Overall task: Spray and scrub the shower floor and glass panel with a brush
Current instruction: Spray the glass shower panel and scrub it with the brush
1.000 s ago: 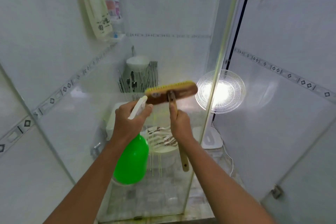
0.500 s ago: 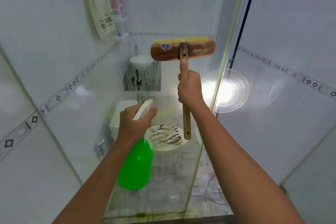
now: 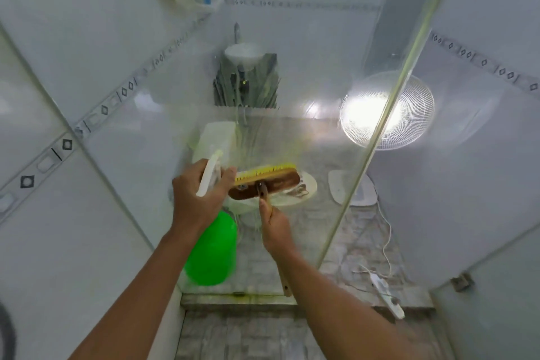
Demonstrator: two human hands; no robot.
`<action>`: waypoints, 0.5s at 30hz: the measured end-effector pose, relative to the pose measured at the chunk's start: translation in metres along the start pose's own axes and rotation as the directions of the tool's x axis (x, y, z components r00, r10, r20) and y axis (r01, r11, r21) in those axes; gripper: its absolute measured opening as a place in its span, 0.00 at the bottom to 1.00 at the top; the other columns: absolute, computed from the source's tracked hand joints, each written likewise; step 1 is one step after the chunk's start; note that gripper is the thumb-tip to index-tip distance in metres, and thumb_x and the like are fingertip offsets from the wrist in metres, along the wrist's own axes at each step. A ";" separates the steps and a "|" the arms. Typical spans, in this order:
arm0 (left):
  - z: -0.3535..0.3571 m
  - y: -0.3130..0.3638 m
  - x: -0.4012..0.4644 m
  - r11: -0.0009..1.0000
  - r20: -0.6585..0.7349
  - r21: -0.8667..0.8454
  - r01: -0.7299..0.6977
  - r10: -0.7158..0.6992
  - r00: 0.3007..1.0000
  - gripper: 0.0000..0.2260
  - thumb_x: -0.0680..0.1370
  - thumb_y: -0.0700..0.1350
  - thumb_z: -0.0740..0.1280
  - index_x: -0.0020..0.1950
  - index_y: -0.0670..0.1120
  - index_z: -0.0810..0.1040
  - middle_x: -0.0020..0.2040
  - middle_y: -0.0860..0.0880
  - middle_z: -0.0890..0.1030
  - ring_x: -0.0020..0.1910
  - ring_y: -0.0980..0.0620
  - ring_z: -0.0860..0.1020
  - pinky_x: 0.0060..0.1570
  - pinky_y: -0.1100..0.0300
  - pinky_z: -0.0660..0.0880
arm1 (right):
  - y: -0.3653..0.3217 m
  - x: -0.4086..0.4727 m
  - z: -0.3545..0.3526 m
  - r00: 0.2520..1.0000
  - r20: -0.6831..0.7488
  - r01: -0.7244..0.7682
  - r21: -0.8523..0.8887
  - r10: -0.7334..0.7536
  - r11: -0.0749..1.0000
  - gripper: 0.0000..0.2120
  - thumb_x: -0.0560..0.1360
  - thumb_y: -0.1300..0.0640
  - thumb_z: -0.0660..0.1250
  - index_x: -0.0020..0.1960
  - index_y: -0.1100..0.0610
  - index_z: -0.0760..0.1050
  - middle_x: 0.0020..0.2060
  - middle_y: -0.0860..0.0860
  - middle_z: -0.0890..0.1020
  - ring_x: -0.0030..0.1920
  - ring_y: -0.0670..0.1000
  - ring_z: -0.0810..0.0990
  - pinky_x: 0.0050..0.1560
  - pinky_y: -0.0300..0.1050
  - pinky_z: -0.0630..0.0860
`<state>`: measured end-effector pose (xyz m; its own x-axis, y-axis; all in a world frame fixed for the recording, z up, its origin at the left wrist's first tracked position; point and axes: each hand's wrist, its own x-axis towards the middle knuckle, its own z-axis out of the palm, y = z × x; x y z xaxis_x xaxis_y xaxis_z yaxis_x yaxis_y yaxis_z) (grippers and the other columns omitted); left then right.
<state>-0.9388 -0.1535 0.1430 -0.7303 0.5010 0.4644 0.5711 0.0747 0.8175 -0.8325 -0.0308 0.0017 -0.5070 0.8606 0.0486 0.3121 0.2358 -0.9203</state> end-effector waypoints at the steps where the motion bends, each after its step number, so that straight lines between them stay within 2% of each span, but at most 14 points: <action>1: -0.002 -0.003 -0.002 1.000 -0.007 -0.005 0.004 -0.004 1.000 0.14 0.75 0.55 0.74 0.42 0.44 0.82 0.32 0.49 0.80 0.30 0.56 0.77 0.29 0.66 0.71 | 0.012 -0.008 0.005 0.999 0.009 -0.047 0.030 0.047 0.998 0.33 0.75 0.28 0.51 0.47 0.54 0.80 0.35 0.47 0.80 0.34 0.44 0.78 0.36 0.45 0.73; 4: -0.011 -0.011 -0.002 1.000 -0.023 0.020 0.020 -0.020 1.000 0.10 0.77 0.48 0.77 0.41 0.46 0.80 0.32 0.54 0.78 0.30 0.61 0.76 0.30 0.72 0.67 | 0.005 -0.009 0.010 0.999 -0.002 -0.054 0.048 0.054 0.997 0.26 0.78 0.33 0.53 0.43 0.53 0.78 0.32 0.46 0.77 0.31 0.41 0.74 0.34 0.43 0.69; 8: -0.014 -0.018 -0.002 0.998 -0.037 0.014 0.063 -0.062 0.997 0.09 0.78 0.46 0.76 0.41 0.46 0.80 0.31 0.54 0.77 0.29 0.61 0.75 0.29 0.72 0.67 | -0.054 0.013 0.008 0.986 -0.072 0.150 0.023 -0.148 0.988 0.28 0.80 0.35 0.53 0.39 0.56 0.76 0.32 0.51 0.79 0.34 0.48 0.78 0.36 0.51 0.76; 12: -0.013 -0.027 0.001 0.997 -0.048 0.022 0.073 -0.072 0.996 0.08 0.78 0.49 0.75 0.44 0.45 0.84 0.34 0.50 0.82 0.31 0.58 0.77 0.30 0.69 0.70 | -0.144 0.044 -0.018 0.927 -0.170 0.355 0.111 -0.334 0.928 0.24 0.82 0.40 0.54 0.34 0.55 0.69 0.27 0.49 0.70 0.27 0.44 0.68 0.28 0.43 0.65; 15: -0.011 -0.031 0.002 0.997 -0.067 -0.004 0.076 -0.076 0.995 0.10 0.78 0.51 0.74 0.44 0.45 0.84 0.35 0.49 0.82 0.32 0.57 0.77 0.30 0.67 0.71 | -0.142 0.054 -0.027 0.922 -0.141 0.366 0.023 -0.360 0.930 0.22 0.81 0.40 0.55 0.33 0.50 0.64 0.26 0.45 0.67 0.26 0.43 0.65 0.27 0.40 0.63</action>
<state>-0.9620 -0.1644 0.1228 -0.7954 0.4345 0.4225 0.5123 0.1095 0.8518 -0.8823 -0.0054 0.1459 -0.4662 0.7727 0.4307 0.0864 0.5243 -0.8471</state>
